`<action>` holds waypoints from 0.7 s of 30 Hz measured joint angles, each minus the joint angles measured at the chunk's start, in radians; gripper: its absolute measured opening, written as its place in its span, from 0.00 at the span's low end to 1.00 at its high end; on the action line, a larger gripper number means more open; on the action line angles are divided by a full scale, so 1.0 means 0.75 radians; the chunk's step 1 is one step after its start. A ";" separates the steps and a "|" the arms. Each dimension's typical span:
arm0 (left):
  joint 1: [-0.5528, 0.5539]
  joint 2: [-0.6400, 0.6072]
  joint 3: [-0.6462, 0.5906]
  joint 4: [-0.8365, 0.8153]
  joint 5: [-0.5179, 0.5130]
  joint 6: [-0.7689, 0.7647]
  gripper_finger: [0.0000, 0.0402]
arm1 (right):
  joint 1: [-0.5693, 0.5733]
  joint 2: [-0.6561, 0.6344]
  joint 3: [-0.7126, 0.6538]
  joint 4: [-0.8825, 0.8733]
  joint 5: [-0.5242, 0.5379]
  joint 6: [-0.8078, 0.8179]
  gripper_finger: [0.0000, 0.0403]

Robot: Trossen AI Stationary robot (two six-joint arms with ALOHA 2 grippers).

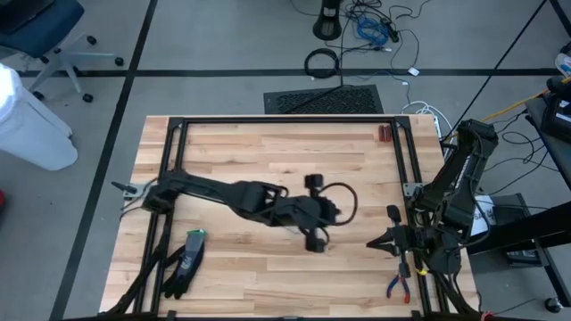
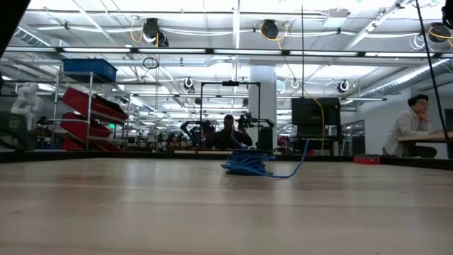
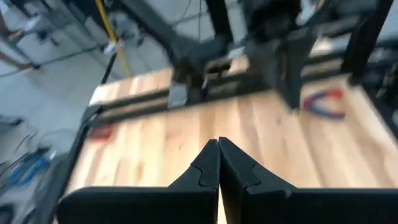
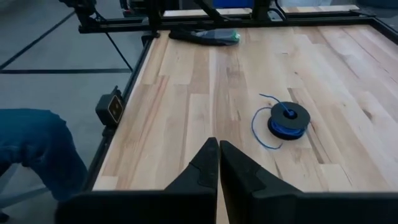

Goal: Coil cords
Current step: Return to Home Position

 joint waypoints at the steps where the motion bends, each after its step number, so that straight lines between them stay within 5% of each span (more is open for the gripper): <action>1: -0.005 -0.023 0.000 -0.063 -0.015 -0.004 0.00 | 0.000 0.000 0.000 0.010 0.001 -0.012 0.00; 7: -0.055 -0.137 -0.047 -0.454 -0.167 -0.183 0.00 | -0.003 0.000 0.000 0.021 0.038 -0.031 0.00; 12: -0.139 -0.233 -0.261 -0.519 -0.325 -0.319 0.00 | -0.014 0.001 0.000 0.068 0.043 -0.089 0.00; 21: -0.215 -0.626 -0.999 0.110 -0.371 -0.370 0.00 | -0.086 -0.018 0.000 0.227 0.024 -0.315 0.00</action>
